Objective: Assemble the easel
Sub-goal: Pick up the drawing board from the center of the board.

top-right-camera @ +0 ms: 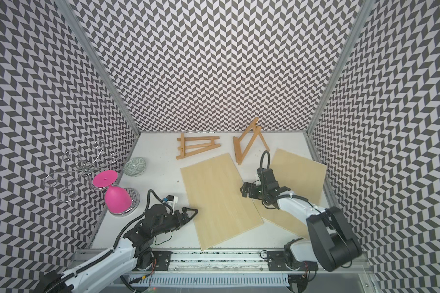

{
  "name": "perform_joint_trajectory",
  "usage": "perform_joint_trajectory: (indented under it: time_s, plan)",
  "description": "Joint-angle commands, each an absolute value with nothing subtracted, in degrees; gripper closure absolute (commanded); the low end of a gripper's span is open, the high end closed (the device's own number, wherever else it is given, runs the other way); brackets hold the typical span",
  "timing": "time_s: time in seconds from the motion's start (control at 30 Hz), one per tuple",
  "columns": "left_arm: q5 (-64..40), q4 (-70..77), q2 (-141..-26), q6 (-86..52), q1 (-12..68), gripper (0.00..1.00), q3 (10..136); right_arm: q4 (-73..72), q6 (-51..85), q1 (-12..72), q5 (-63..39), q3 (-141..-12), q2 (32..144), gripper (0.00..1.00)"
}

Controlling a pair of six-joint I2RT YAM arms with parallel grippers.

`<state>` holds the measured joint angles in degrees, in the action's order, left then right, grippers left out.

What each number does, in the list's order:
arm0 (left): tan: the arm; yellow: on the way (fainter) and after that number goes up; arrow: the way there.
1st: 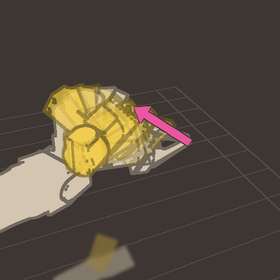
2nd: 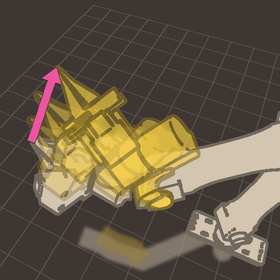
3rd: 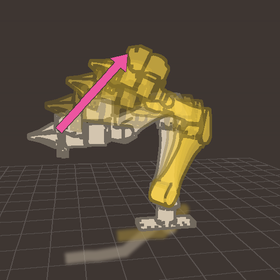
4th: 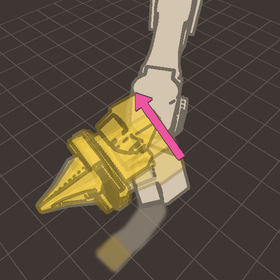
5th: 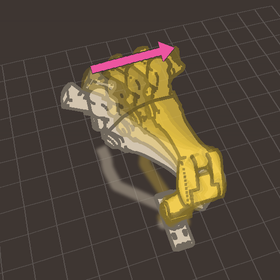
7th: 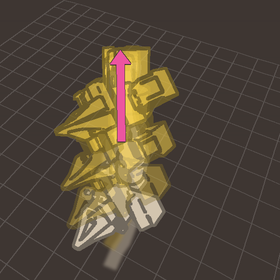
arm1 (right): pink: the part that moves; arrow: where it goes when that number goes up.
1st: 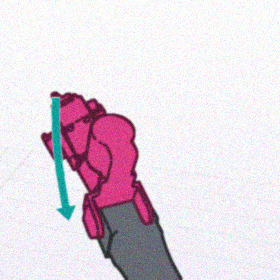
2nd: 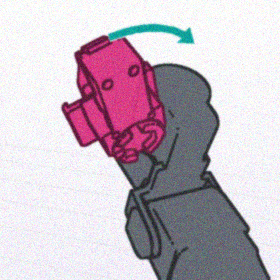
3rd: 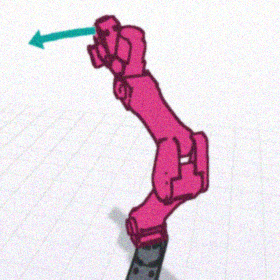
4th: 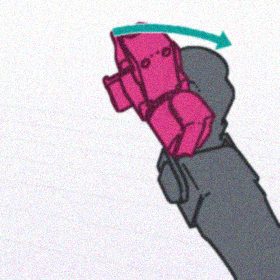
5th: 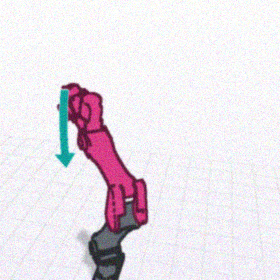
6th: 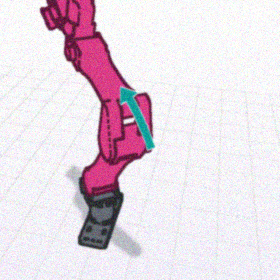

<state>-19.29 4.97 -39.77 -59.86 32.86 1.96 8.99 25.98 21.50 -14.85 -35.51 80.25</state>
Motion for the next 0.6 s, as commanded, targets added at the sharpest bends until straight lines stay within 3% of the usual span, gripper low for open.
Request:
perform_joint_trajectory:
  time_s: [0.0,0.3,0.57]
  plan:
    - [-20.10,5.19,-41.27,-60.59,33.38,0.10,2.54,6.06,22.30,21.27,-17.85,-36.31,82.39,0.01]
    - [-20.03,8.11,-42.88,-61.98,34.61,0.10,1.76,3.21,21.73,25.72,-33.57,-35.83,87.54,0.01]
    - [-19.82,8.02,-42.75,-62.66,35.51,0.11,1.19,0.41,24.70,26.37,-48.50,-37.33,81.64,0.01]
